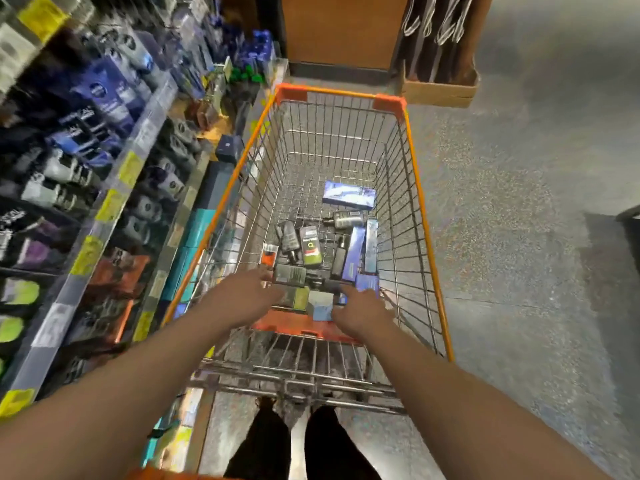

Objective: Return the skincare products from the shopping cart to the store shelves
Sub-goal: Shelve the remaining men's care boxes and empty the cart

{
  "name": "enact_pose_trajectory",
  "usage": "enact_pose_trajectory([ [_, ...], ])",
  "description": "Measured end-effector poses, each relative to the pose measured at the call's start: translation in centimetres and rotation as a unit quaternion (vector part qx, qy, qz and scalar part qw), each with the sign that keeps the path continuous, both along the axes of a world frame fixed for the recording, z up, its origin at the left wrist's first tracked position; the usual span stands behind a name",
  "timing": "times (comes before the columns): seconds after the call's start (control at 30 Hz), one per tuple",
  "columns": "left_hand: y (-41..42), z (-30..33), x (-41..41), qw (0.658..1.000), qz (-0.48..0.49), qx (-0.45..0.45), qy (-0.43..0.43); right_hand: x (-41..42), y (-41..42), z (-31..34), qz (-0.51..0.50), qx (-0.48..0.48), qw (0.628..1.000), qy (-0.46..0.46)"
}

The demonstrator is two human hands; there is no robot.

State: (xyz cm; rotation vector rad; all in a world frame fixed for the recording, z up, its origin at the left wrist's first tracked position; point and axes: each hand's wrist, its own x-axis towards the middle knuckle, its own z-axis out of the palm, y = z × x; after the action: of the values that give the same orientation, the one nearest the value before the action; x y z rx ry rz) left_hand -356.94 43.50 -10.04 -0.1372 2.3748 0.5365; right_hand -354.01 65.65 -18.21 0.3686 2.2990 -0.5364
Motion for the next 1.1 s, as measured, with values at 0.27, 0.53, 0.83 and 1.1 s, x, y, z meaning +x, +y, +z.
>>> enact_pose_trajectory([
  [0.27,1.3,-7.7,-3.7,0.999,-0.022,-0.046,-0.009,-4.2,0.0,-7.7,0.008,0.062,0.997,0.051],
  [0.53,2.6,-14.1,-5.2,0.996,-0.043,-0.048,-0.056,-7.0,-0.1,-15.4,0.100,0.122,0.986,0.059],
  [0.83,2.5,-16.6,-7.7,0.993,-0.042,-0.069,-0.090,-9.4,0.2,-19.4,0.292,0.183,0.937,0.062],
  [1.1,2.6,-17.8,-7.8,0.992,0.032,-0.043,-0.110,-9.7,0.0,-21.6,0.292,0.165,0.939,0.073],
])
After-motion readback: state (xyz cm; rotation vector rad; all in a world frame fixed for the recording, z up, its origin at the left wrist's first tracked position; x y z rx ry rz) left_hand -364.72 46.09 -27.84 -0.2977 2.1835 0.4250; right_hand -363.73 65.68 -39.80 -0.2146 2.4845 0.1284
